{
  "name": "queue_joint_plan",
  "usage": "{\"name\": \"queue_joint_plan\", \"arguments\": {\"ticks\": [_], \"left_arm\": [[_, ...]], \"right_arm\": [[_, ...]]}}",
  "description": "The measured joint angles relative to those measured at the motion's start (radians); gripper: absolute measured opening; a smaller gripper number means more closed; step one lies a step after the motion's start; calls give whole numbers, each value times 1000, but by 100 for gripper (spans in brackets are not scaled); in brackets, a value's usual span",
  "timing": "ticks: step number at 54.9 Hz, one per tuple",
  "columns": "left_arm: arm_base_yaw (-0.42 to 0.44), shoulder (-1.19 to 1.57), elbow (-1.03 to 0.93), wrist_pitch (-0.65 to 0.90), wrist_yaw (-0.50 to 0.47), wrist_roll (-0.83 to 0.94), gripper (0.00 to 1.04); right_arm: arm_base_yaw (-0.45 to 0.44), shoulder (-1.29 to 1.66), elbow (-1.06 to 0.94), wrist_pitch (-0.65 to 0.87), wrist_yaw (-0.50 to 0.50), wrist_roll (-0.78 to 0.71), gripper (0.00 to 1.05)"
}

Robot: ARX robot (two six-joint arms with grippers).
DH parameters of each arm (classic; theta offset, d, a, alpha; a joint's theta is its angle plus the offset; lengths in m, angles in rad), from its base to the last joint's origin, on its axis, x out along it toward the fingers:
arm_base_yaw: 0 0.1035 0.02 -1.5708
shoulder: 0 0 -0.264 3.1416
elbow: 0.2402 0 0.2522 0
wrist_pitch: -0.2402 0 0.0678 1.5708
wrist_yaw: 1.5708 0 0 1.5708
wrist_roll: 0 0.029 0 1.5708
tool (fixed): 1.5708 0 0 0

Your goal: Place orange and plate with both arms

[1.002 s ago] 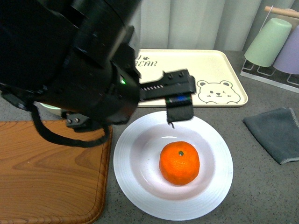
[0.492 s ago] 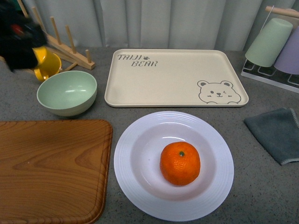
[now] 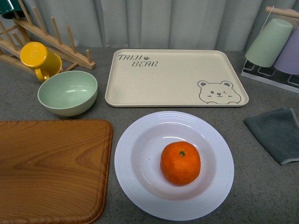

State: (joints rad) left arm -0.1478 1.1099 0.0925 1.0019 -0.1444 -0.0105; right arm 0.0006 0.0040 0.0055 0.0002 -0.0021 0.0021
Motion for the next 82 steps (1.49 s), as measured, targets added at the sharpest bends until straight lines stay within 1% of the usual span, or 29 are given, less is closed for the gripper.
{"name": "queue_joint_plan", "arguments": {"ticks": [14, 18, 20, 24, 48, 65, 82], "left_arm": [[52, -211, -53, -156, 51, 2, 4], [101, -268, -63, -203, 124, 3, 4], [124, -301, -68, -229, 137, 3, 4], [143, -362, -72, -284, 138, 3, 4], [145, -665, -72, -558, 142, 3, 4], [145, -805, -73, -693, 142, 3, 4], [145, -902, -73, -790, 142, 3, 4]], "right_arm": [[0, 0, 0, 0, 0, 0, 96], [0, 0, 0, 0, 0, 0, 96], [0, 0, 0, 0, 0, 0, 96], [0, 0, 0, 0, 0, 0, 96], [0, 0, 0, 0, 0, 0, 96], [0, 0, 0, 0, 0, 0, 96], [0, 0, 0, 0, 0, 0, 96]]}}
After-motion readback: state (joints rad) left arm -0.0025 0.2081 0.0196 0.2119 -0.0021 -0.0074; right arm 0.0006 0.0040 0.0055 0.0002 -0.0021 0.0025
